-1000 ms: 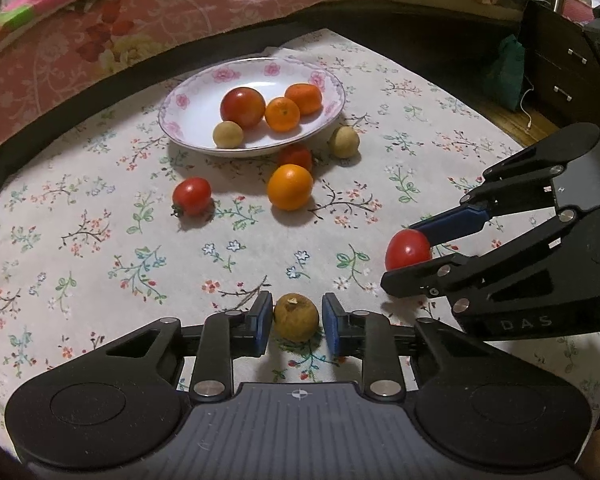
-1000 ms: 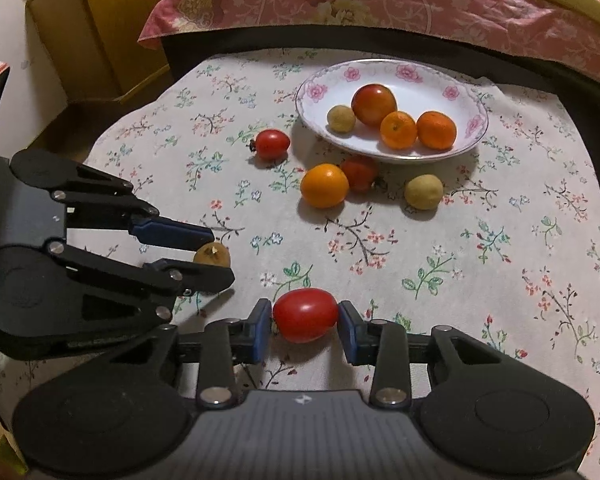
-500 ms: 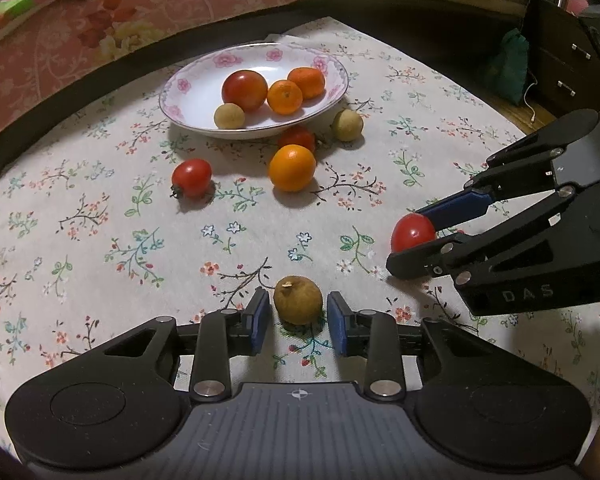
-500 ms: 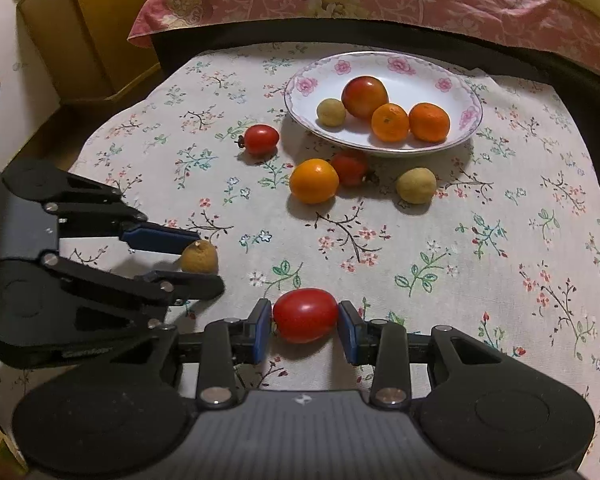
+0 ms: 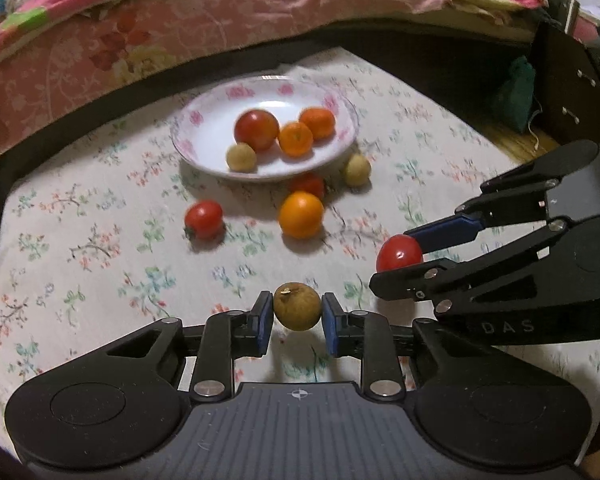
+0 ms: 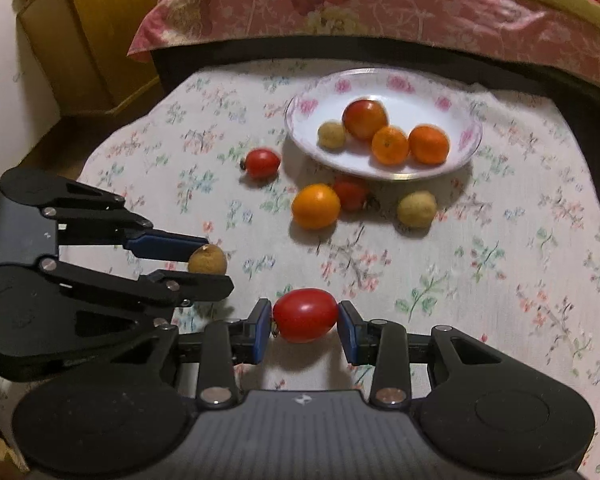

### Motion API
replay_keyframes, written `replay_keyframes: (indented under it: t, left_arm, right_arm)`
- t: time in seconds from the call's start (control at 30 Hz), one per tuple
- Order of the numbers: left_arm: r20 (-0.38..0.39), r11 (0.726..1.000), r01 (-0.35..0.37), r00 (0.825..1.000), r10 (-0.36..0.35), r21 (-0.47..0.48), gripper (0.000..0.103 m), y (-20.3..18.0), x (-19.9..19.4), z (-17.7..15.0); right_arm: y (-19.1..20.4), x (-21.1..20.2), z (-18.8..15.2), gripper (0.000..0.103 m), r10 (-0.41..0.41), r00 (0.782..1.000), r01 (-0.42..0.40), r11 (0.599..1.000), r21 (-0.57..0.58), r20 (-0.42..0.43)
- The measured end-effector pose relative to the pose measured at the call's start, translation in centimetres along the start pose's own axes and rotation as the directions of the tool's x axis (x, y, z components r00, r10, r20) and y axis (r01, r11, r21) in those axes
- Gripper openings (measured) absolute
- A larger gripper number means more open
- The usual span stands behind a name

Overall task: Organize fruits
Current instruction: 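Carry the brown fruit in left tool and tomato in right tool over the plate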

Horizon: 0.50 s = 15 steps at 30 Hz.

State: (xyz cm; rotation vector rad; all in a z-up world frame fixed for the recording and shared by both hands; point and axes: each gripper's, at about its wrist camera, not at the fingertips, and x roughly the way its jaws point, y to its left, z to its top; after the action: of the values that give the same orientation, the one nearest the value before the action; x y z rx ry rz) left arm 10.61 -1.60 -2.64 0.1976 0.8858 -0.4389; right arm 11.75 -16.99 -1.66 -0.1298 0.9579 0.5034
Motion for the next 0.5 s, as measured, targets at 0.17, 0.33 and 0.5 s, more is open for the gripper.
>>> replay_keyframes:
  t: [0.17,0.33,0.5]
  left_arm:
    - [0.031,1.0,-0.012,0.999,0.013,-0.02,0.033,0.5,-0.2,1.3]
    - [0.051,1.0,-0.019,0.998,0.02,-0.025,0.033,0.8,-0.2,2.3]
    - [0.069,0.999,-0.031,0.997,0.032,-0.026,0.032,1.1,0.0,3.3]
  right_arm:
    - [-0.4,-0.5,1.4,0.036,-0.01,0.999,0.01,1.0,0.019,0.036]
    - [-0.8,-0.8,2.5,0.036,-0.017,0.998,0.015,0.999,0.039,0.061]
    - [-1.1,-1.1,3.0,0.036,-0.021,0.997,0.017,0.998,0.053,0.073]
